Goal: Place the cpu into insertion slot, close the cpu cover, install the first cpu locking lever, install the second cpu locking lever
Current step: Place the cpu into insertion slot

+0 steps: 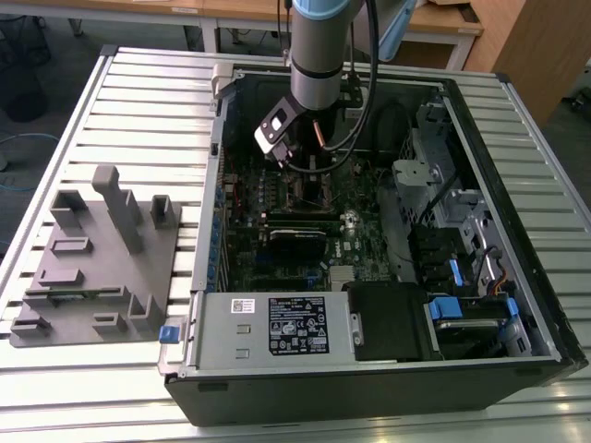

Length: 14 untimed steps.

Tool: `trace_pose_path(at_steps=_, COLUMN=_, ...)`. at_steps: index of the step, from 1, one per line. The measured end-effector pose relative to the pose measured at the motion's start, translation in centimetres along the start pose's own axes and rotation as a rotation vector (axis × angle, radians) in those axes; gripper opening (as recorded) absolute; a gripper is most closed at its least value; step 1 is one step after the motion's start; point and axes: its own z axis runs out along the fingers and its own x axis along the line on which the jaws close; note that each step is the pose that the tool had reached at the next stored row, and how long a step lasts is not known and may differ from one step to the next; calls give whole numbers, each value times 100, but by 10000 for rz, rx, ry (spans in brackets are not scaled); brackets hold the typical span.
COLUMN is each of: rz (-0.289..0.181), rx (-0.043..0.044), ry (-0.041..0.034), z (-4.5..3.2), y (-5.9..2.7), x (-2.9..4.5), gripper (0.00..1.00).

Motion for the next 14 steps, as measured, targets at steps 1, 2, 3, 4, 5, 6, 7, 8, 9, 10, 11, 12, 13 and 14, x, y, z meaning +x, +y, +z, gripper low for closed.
trace_pose_path(at_steps=1, rz=0, rx=0, ry=-1, z=0, y=6, x=1, gripper=54)
trace_pose_path(at_steps=2, rz=-1, rx=-2, ry=-3, z=0, y=11, x=1, gripper=54)
trace_pose_path(at_steps=3, rz=-1, rx=-1, ry=-3, z=0, y=15, x=1, gripper=54)
trace_pose_path(at_steps=4, rz=0, rx=-2, ry=-3, z=1, y=16, x=1, gripper=54)
trace_pose_path(at_steps=5, rz=1, rx=-3, ry=-2, z=1, y=16, x=2, gripper=54)
trace_pose_path(at_steps=6, rz=0, rx=-3, ry=-1, z=1, y=17, x=2, gripper=54)
trace_pose_path(at_steps=7, rz=-1, rx=-3, ry=-1, z=1, y=17, x=2, gripper=54)
trace_pose_path(at_steps=8, rz=-1, rx=-3, ry=-2, z=1, y=17, x=2, gripper=54)
trace_pose_path(at_steps=9, rz=-1, rx=-3, ry=-2, z=-1, y=18, x=2, gripper=54)
trace_pose_path(at_steps=10, rz=-1, rx=-5, ry=2, z=-5, y=18, x=3, gripper=54)
trace_pose_path(at_steps=11, rz=-2, rx=-10, ry=8, z=-11, y=19, x=4, gripper=54)
trace_pose_path(at_steps=12, rz=-2, rx=-12, ry=10, z=-21, y=20, x=4, gripper=54)
trace_pose_path(at_steps=13, rz=-3, rx=-9, ry=2, z=-34, y=21, x=3, gripper=54)
trace_pose_path(at_steps=14, rz=-4, rx=-4, ry=0, z=-45, y=21, x=3, gripper=54)
